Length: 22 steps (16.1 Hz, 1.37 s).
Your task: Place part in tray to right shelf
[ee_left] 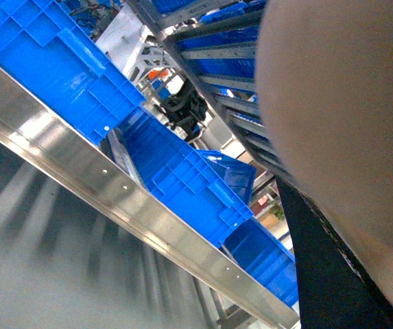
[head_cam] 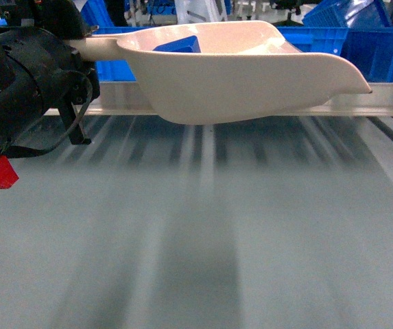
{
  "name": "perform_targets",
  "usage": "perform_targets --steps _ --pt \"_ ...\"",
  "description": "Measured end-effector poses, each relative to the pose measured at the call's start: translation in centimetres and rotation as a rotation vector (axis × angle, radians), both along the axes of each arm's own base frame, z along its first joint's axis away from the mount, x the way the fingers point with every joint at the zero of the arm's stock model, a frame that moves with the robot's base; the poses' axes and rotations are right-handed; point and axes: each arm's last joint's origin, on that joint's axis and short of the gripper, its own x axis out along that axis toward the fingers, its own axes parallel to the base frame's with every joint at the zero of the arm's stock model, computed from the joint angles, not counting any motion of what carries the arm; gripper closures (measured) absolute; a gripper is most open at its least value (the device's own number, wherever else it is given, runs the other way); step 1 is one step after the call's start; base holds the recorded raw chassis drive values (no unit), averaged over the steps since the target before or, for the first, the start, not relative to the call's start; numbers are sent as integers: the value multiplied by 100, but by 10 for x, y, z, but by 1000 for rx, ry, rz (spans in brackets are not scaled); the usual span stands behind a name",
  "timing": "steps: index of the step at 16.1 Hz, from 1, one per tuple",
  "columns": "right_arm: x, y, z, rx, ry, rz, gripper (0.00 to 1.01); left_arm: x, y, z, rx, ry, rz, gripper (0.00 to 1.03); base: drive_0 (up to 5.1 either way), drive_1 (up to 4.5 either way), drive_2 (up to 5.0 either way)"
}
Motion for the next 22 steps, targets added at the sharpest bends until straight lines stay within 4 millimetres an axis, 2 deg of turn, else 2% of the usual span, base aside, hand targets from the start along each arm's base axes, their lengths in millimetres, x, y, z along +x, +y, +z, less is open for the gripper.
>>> perform_targets --steps 22 --pt "0 0 0 0 0 0 3 0 1 0 -2 -4 1 91 0 0 0"
